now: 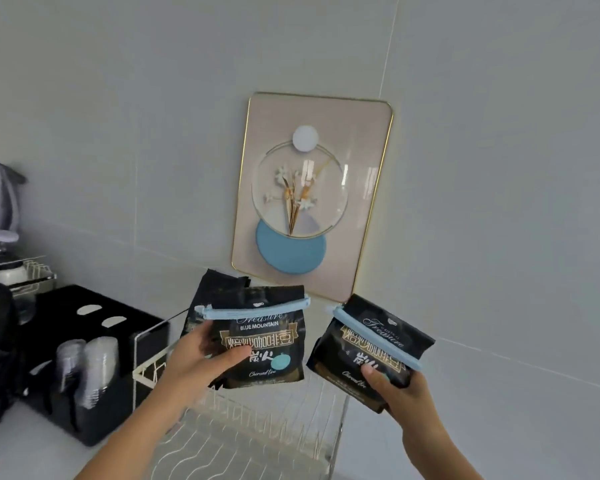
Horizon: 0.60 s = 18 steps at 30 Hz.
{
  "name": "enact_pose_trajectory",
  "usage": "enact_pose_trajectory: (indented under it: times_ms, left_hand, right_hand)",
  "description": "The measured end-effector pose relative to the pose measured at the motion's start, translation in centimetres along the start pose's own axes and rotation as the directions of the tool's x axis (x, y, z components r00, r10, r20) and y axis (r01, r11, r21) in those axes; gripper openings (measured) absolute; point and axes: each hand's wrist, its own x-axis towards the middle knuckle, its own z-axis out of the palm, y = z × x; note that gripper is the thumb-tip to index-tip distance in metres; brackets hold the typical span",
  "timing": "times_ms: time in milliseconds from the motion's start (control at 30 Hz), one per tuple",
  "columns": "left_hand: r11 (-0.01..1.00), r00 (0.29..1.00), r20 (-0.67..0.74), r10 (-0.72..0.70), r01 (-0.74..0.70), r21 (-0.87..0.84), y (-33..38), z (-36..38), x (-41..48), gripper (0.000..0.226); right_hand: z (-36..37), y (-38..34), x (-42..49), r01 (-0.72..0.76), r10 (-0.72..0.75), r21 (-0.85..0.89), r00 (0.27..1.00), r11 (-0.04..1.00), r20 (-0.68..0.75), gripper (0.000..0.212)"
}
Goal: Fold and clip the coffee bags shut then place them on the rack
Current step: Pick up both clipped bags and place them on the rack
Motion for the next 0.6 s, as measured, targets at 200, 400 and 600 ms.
enact_pose_trajectory:
  times_ms: [200, 400, 600]
  left_hand:
    - [0.994, 0.998, 0.042, -0.056, 0.052, 0.097, -2.2, -0.9, 5.4, 0.048]
    - [0.976, 0.977, 0.163, -0.136, 0.104, 0.191, -6.2, -1.7, 10.0, 0.033]
    - [0.948, 0.920, 0.286, -0.269, 0.200, 0.249, -10.8, -2.2, 11.9, 0.046]
  right_hand:
    - [3.5, 1.6, 5.8, -0.059, 0.061, -0.025, 0.996, 0.998, 0.065, 0.041]
    - [5.1, 3.6, 9.3, -0.091, 0.107, -0.189, 0.991, 0.978, 0.077, 0.032]
    - [6.1, 4.4, 10.2, 0.034, 0.032, -0.480, 0.991, 0.877, 0.129, 0.035]
